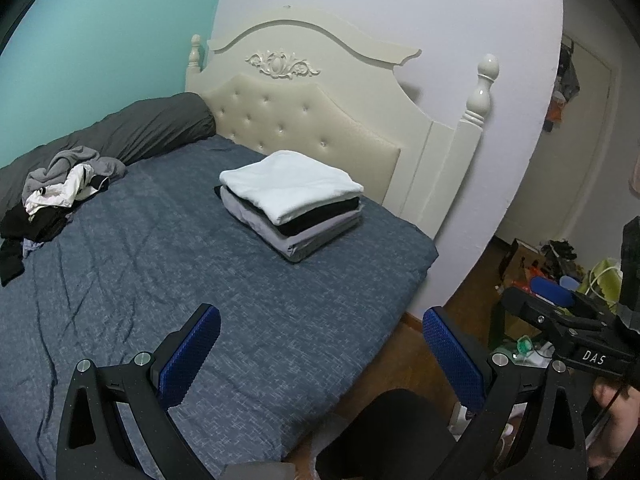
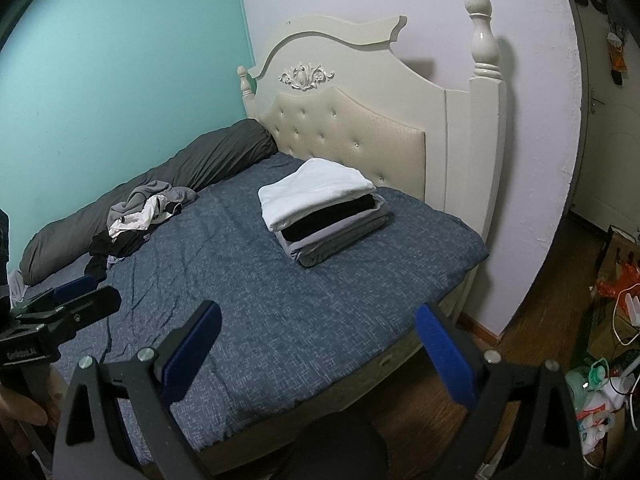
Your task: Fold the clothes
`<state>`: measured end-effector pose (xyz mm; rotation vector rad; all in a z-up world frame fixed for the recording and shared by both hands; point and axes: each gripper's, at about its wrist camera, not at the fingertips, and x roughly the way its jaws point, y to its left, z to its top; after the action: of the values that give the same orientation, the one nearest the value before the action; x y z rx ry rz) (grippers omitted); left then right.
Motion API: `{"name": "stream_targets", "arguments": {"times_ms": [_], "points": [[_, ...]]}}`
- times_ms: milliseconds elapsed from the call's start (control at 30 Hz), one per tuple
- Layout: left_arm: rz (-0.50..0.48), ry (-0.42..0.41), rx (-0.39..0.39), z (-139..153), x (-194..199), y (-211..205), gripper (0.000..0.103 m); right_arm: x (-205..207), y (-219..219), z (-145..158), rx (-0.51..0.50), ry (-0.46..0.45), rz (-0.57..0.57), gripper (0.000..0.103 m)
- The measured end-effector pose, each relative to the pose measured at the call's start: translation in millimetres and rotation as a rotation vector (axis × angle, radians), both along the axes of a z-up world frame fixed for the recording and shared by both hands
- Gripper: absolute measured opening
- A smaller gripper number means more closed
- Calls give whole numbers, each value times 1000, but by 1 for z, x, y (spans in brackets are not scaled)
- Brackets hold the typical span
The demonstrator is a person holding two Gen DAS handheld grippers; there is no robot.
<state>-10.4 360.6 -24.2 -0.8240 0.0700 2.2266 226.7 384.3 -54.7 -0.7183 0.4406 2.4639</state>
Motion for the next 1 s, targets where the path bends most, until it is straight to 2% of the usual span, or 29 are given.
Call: {"name": "stream_targets", "arguments": {"times_ms": [1000], "points": [[-1, 3, -18, -2, 1, 1, 103, 1, -1, -2, -9, 0, 0, 99]]}}
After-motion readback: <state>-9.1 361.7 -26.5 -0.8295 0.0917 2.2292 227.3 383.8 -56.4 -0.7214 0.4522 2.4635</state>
